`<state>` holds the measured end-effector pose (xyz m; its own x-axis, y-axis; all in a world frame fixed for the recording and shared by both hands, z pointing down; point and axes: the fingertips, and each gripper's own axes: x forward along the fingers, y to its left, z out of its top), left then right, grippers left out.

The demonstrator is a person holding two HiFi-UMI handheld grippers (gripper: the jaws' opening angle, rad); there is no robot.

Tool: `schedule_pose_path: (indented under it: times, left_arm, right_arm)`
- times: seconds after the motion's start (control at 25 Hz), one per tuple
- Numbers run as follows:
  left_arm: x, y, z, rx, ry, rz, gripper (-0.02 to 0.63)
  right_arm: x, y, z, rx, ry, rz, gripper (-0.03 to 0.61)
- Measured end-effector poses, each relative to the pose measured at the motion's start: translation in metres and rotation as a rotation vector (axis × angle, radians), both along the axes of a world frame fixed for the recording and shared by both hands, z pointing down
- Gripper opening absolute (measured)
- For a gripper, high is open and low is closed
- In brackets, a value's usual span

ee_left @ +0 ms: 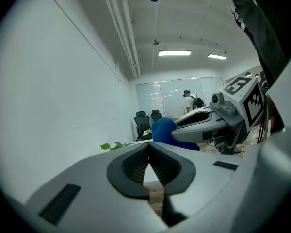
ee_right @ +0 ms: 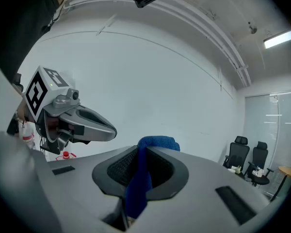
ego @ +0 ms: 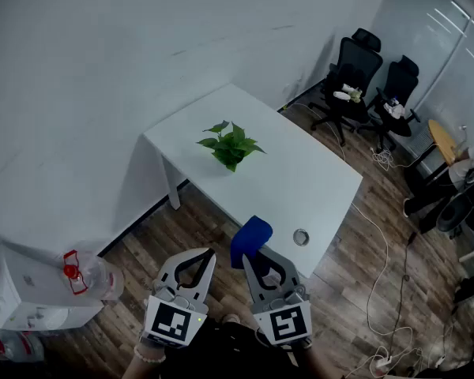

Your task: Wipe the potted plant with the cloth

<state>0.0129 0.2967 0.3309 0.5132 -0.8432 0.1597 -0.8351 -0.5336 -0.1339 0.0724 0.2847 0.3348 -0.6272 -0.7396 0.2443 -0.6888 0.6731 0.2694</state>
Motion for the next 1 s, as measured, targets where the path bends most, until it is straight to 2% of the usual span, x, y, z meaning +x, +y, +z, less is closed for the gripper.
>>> schedule_pose_path:
  times: [0.48, 0.76, 1.0]
  left_arm:
    - [-0.018, -0.002, 0.000, 0.011, 0.006, 0.004, 0.014]
    - [-0.036, 0.001, 0.002, 0.011, 0.011, 0.013, 0.014]
    - [-0.055, 0.007, 0.009, 0.008, 0.014, 0.017, 0.014]
  right_arm:
    - [-0.017, -0.002, -0.001, 0.010, 0.003, 0.009, 0.075]
    - [-0.028, -0.002, 0.001, -0.007, -0.033, 0.063, 0.075]
    - [-0.041, 0.006, 0.006, -0.012, -0.014, 0.084, 0.075]
